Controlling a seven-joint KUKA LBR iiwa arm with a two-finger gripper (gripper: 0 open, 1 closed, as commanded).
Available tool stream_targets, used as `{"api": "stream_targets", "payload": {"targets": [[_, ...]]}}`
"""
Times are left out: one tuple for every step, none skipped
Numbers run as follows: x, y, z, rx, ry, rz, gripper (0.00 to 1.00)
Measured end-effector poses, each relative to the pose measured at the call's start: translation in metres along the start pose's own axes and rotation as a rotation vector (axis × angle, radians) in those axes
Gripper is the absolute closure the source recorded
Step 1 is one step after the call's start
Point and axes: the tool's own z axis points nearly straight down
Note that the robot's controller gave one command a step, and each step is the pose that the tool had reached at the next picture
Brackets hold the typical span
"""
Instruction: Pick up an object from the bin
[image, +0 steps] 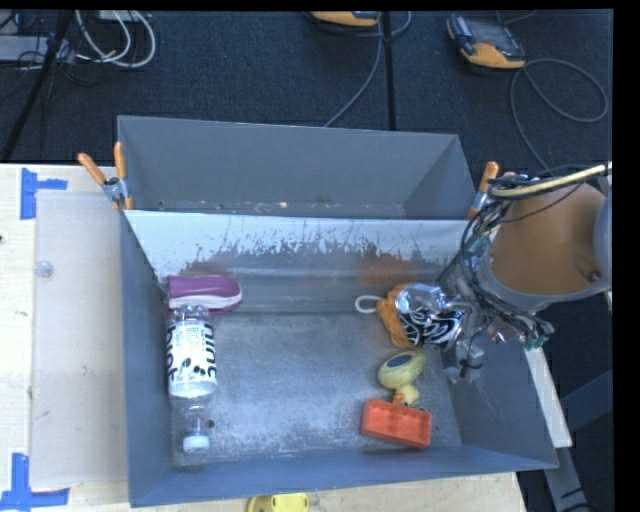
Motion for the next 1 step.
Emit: {"api": "stream_targets", "payload": {"targets": [[0.0181, 0.0364, 0.0353, 0.001, -0.001, -0.056, 0.00]]}}
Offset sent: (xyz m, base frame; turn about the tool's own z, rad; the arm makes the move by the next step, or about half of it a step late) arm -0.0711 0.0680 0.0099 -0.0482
